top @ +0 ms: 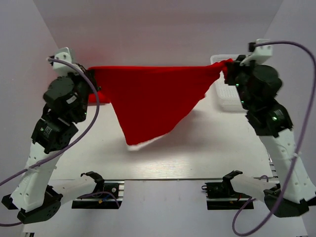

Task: Fold and stack the t-shirts
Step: Flatten out the tshirt

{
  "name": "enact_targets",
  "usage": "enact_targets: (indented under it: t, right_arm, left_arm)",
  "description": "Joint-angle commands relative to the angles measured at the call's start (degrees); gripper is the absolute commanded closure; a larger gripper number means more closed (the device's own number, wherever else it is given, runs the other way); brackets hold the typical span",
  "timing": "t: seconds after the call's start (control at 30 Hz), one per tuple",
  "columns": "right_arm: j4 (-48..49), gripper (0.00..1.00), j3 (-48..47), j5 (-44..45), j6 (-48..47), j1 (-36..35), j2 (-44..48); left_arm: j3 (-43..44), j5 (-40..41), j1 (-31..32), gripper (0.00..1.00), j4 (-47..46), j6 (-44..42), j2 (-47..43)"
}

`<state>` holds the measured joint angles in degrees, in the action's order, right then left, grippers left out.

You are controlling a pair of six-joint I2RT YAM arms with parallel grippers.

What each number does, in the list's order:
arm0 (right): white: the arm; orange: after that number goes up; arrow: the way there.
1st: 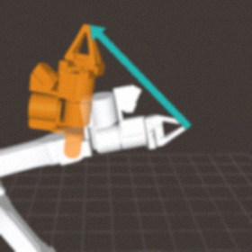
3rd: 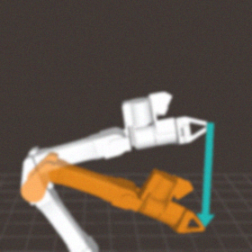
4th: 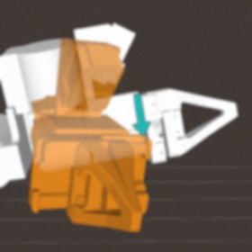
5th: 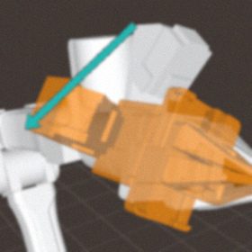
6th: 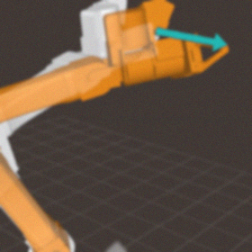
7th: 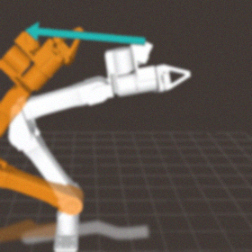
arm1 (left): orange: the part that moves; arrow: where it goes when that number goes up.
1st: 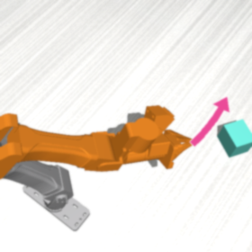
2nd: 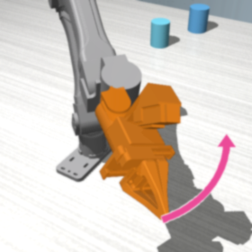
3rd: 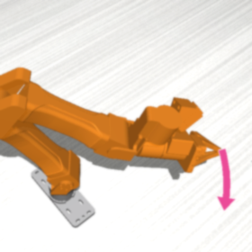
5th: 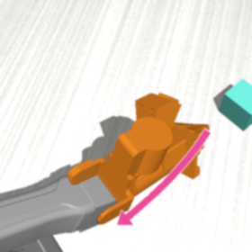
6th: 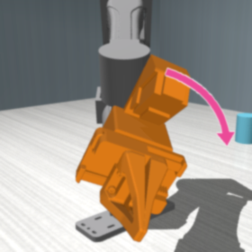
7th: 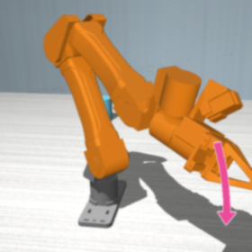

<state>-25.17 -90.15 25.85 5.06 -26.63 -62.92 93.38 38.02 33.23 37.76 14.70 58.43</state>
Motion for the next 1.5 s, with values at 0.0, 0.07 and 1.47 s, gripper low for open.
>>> enact_targets:
  t: [0.0,0.07,1.47]
  right_arm:
    - [-0.2,1.0,-6.7,1.5,-3.8,0.5,3.8]
    - [-0.6,1.0,-10.2,-1.5,-4.6,0.5,4.6]
    - [25.3,1.0,8.0,-5.7,-6.7,3.9,-4.2]
  left_arm:
    - [7.3,-0.7,0.3,1.0,-8.8,-9.1,-0.3]
    - [12.4,-2.5,0.3,1.0,-9.3,-11.1,0.9]
    - [-4.0,-6.8,-9.1,1.0,-28.3,-16.5,16.9]
